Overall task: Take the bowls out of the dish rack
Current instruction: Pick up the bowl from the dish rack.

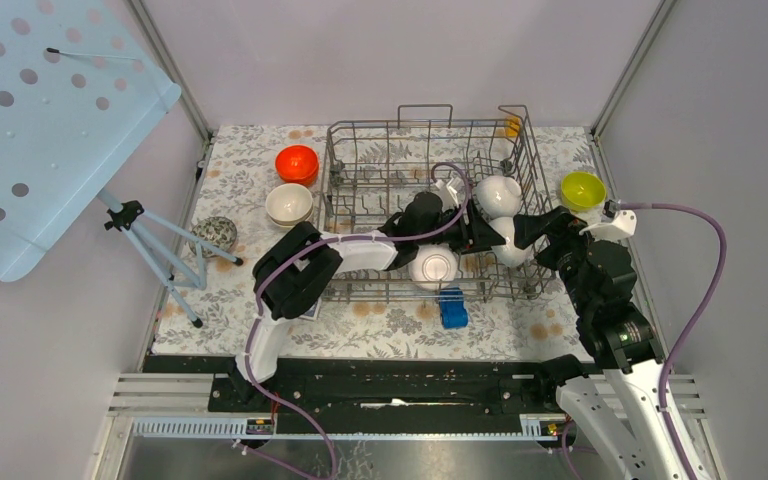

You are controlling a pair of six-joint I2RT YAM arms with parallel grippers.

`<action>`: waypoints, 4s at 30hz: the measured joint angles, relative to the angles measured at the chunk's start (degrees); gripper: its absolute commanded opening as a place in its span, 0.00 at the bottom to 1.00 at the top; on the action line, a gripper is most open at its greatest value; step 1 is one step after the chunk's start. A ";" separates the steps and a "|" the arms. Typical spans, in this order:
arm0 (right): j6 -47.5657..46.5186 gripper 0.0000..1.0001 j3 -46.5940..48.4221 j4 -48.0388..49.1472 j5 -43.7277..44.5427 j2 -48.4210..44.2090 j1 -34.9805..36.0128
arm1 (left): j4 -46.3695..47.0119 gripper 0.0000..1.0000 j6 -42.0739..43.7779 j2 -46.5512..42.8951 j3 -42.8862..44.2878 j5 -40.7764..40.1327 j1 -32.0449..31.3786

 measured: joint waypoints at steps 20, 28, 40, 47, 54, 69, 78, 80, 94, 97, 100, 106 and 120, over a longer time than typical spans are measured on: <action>-0.07 1.00 -0.39 0.20 0.00 -0.39 0.00 | 12.15 0.44 -2.86 0.70 -1.14 1.81 -1.33; -0.20 1.00 -0.37 0.20 0.00 -0.39 0.00 | 13.90 0.42 -4.17 3.23 -0.66 2.29 -1.40; -0.22 1.00 -0.39 0.20 0.00 -0.39 0.00 | 19.63 0.37 -7.65 5.09 -0.63 0.48 -1.73; -0.24 1.00 -0.39 0.20 0.00 -0.39 0.00 | 22.51 0.30 -9.01 6.29 -0.46 -0.98 -1.88; -0.24 1.00 -0.50 0.20 0.00 -0.63 0.00 | 23.30 0.25 -9.49 7.19 0.90 -1.84 -1.75; -0.24 1.00 -0.66 -0.35 0.07 -1.79 0.00 | 24.06 0.00 -9.25 7.19 0.92 -2.58 -1.81; -0.46 1.00 -0.63 -2.16 0.17 -3.26 0.00 | 24.09 0.00 -9.05 7.15 0.92 -2.49 -1.81; -0.61 1.00 -0.61 -2.43 0.22 -3.45 0.00 | 23.98 0.00 -8.83 6.99 0.90 -2.36 -1.81; -0.70 1.00 -0.11 -2.97 0.44 -3.91 0.02 | 20.98 0.00 -7.98 3.19 -0.39 -2.10 -0.92; -0.70 1.00 0.61 -3.30 0.44 -3.93 0.02 | 20.94 0.00 -7.98 2.40 -0.42 -2.03 -0.68; -0.68 1.00 1.51 -3.34 0.44 -3.93 0.02 | 20.55 0.00 -7.96 1.03 -0.44 -1.97 -0.48; -0.68 1.00 3.87 -3.39 0.22 -3.85 0.02 | 19.21 0.00 -7.69 -3.08 -0.68 -1.73 0.22; -0.63 1.00 11.67 -3.67 -4.63 0.24 0.11 | 5.01 0.00 1.81 -21.40 -2.62 -1.62 2.78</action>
